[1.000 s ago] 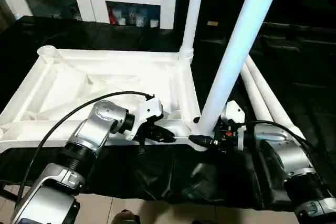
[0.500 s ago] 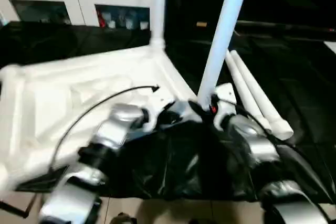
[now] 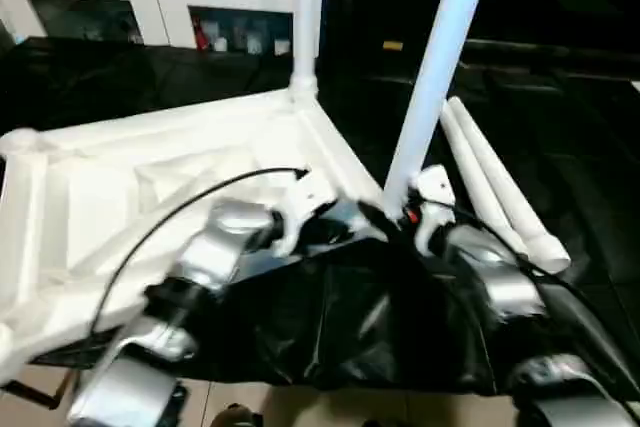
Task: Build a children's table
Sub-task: Rotate leg to tighten
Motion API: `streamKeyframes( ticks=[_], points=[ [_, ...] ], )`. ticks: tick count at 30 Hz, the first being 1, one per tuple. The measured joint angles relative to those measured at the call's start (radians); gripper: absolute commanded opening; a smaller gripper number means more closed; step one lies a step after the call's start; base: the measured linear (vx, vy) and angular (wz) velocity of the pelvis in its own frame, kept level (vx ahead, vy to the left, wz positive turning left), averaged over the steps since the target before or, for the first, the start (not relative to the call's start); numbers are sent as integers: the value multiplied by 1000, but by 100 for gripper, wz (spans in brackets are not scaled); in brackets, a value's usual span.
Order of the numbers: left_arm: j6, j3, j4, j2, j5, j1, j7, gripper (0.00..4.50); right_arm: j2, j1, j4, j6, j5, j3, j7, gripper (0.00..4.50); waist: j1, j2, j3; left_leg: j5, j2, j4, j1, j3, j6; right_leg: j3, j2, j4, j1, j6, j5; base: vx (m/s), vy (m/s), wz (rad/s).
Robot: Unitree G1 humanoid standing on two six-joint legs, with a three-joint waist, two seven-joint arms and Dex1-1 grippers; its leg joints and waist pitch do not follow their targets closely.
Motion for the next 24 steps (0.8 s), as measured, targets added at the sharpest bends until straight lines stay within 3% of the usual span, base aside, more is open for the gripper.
streamKeyframes(
  ticks=[8,12,17,24],
  points=[
    [-19,-31,-12,64,-19,5,-167,0,-152,64,-133,58,42,75,320,355,18,1,0,0,0,1,0,1,0,1,0,-1,2,0,0,0,0,0],
    [-33,-46,-10,86,-23,4,-226,0,-194,72,-169,85,50,107,408,322,20,1,0,0,0,0,1,1,0,1,0,-1,2,1,-1,0,0,0],
    [-46,-50,4,97,-26,-1,-256,0,-195,78,-184,92,49,117,420,285,19,1,0,0,0,0,1,0,0,1,0,-1,2,4,-3,0,0,0],
    [-53,-44,21,91,-23,-6,-217,0,-151,88,-179,97,45,97,357,274,17,1,0,0,0,0,1,0,0,1,0,-1,2,4,-2,0,0,0]
  ],
)
